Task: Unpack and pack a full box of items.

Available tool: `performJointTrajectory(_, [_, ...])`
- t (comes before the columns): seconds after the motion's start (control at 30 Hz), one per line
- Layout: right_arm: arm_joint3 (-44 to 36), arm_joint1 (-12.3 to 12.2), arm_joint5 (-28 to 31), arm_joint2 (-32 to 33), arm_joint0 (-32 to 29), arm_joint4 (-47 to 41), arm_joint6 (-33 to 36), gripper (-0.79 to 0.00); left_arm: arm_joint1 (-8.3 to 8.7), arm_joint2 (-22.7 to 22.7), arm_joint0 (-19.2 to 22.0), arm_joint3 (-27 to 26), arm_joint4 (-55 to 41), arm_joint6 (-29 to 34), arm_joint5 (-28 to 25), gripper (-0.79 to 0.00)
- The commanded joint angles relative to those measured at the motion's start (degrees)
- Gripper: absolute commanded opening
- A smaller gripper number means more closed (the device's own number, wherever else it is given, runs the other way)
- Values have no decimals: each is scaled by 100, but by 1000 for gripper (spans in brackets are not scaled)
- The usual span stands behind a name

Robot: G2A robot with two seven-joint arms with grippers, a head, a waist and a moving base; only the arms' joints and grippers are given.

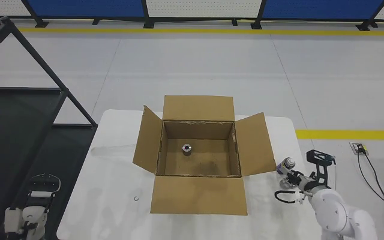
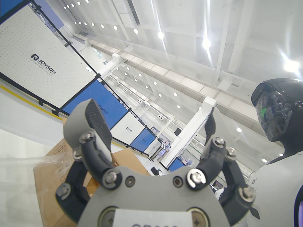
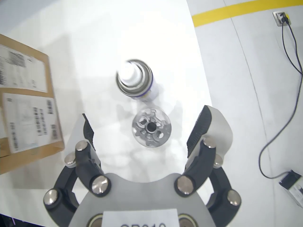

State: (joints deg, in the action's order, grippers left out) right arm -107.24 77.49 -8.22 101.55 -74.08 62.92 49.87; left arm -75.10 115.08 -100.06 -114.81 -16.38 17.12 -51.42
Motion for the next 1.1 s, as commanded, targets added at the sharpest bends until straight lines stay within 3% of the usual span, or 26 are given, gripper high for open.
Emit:
performJointTrajectory(0.0, [-428, 6, -5, 44, -117, -313, -139, 0, 0, 0, 0, 0, 0, 0, 0, 0])
performJointTrajectory(0.27, [-1794, -6, 780, -279, -357, -1038, -674, 0, -3, 81, 4, -28, 12, -134, 131, 0])
performJointTrajectory(0.4, [-2211, 7, 649, -749, -352, -997, -894, 0, -12, 117, -49, -16, -3, -223, 133, 0])
performJointTrajectory(0.87, [-2248, 9, 601, -825, -341, -964, -890, 0, -18, 90, -92, -27, 26, -211, 116, 0])
performJointTrajectory(1.07, [-2174, -56, 1832, -1721, 183, -304, -722, 0, 4, -10, 224, -55, 235, -224, 788, 0])
